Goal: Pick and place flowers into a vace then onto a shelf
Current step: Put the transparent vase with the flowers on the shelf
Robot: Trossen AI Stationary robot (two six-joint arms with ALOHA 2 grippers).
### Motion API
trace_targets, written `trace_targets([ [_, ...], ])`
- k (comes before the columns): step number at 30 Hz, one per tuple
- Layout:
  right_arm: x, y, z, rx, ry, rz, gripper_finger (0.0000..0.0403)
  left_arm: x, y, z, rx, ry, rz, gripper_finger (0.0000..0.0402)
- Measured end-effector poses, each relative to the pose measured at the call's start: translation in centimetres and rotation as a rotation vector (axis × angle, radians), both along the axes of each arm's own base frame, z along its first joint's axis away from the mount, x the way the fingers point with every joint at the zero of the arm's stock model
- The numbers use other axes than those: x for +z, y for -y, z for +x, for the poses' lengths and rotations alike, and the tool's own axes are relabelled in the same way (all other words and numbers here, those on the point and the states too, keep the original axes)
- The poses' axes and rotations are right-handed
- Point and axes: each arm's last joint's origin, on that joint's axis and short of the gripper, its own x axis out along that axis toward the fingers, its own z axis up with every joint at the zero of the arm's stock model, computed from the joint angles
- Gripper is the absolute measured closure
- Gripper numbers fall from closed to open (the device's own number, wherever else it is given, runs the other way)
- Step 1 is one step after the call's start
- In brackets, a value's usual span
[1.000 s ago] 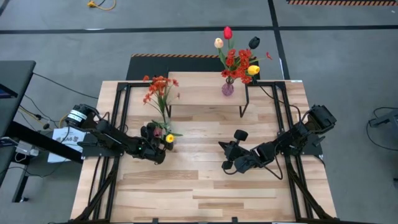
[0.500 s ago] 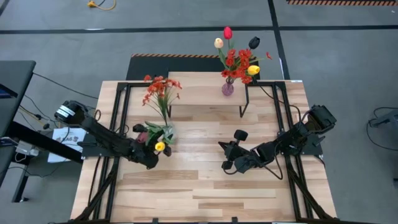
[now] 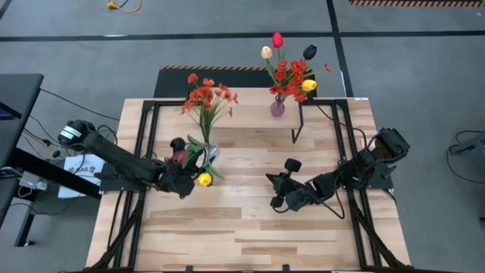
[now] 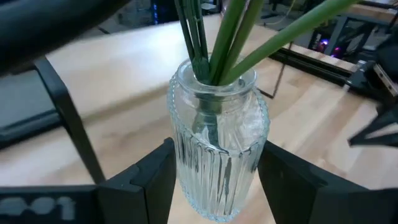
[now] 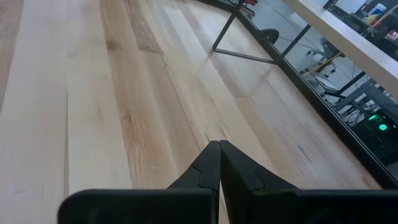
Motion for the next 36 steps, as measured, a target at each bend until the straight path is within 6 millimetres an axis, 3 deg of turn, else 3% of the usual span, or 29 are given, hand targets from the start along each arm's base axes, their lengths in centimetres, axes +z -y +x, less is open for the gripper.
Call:
trace_targets([
  [7, 0.0, 0.0, 0.0, -0.001, 0.0, 0.0, 0.0403, 4.2, -1.8, -0.1, 0.029, -0.035, 0.067, 0.0211],
  [12, 0.0, 0.0, 0.0, -0.001, 0.001, 0.001, 0.0403, 5.4, -4.1, -0.2, 0.066, -0.047, 0.082, 0.0211],
  [28, 0.1, 0.0, 0.1, 0.006, 0.005, -0.007, 0.0403, 6.5, -12.4, 0.9, 0.103, 0.002, 0.039, 0.0211],
  [36, 0.1, 0.2, 0.2, -0.002, 0.008, -0.009, 0.0403, 4.7, -14.7, 3.1, 0.074, -0.015, 0.039, 0.0211],
])
